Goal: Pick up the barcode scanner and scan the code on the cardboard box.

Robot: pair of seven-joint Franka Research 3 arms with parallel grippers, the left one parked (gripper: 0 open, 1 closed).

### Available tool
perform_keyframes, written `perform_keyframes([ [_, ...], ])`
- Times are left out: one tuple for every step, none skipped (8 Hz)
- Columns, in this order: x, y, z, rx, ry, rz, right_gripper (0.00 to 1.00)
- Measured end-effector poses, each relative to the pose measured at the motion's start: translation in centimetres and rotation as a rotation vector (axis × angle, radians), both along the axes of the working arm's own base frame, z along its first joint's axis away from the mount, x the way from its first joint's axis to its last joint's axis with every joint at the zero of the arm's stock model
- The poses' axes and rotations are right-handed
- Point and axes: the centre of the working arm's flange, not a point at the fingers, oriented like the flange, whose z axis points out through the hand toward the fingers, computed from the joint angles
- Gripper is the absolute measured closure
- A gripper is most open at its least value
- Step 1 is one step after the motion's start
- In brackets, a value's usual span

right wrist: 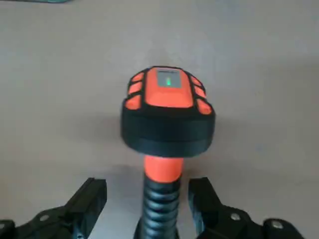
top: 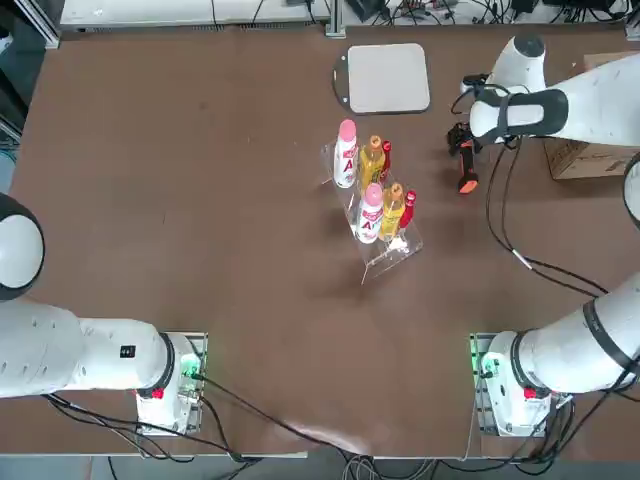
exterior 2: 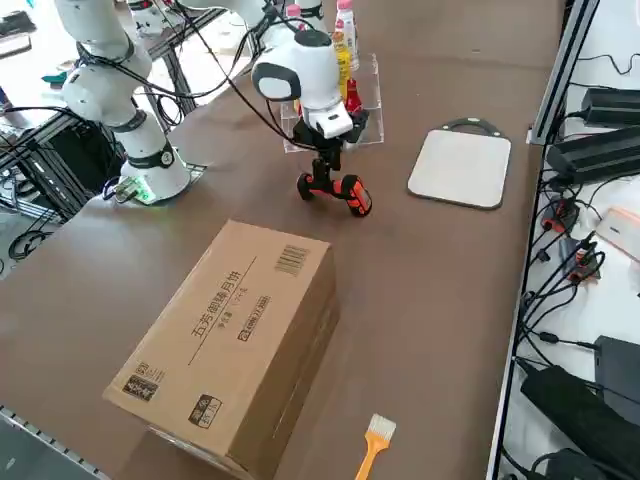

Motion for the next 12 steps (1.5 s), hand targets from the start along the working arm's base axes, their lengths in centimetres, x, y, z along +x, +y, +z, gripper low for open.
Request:
perform_keyframes([
  [0.0, -0.4, -0.9, -0.001, 0.007, -0.002, 0.00],
  [0.0, -0.6, -1.5, -0.002, 0.013, -0.002, 0.00],
  [0.0, -0.7, -1.8, -0.002, 0.012, -0.001, 0.00],
  [0.0, -0.7, -2.1, -0.001, 0.009, -0.001, 0.00],
  [0.0, -0.7, -2.3, -0.001, 0.006, 0.000, 0.02],
  [0.0, -0.7, -2.5, -0.001, 0.005, 0.004, 0.03],
  [0.0, -0.7, -2.7, -0.001, 0.006, 0.008, 0.12],
  [0.0, -0.7, -2.7, -0.001, 0.005, 0.011, 0.22],
  [0.0, -0.7, -2.7, -0.001, 0.005, 0.011, 0.31],
  [0.0, -0.7, -2.7, -0.001, 0.005, 0.012, 0.44],
  [0.0, -0.7, -2.8, -0.001, 0.006, 0.012, 0.48],
  [0.0, -0.7, -2.8, -0.001, 0.006, 0.012, 0.54],
])
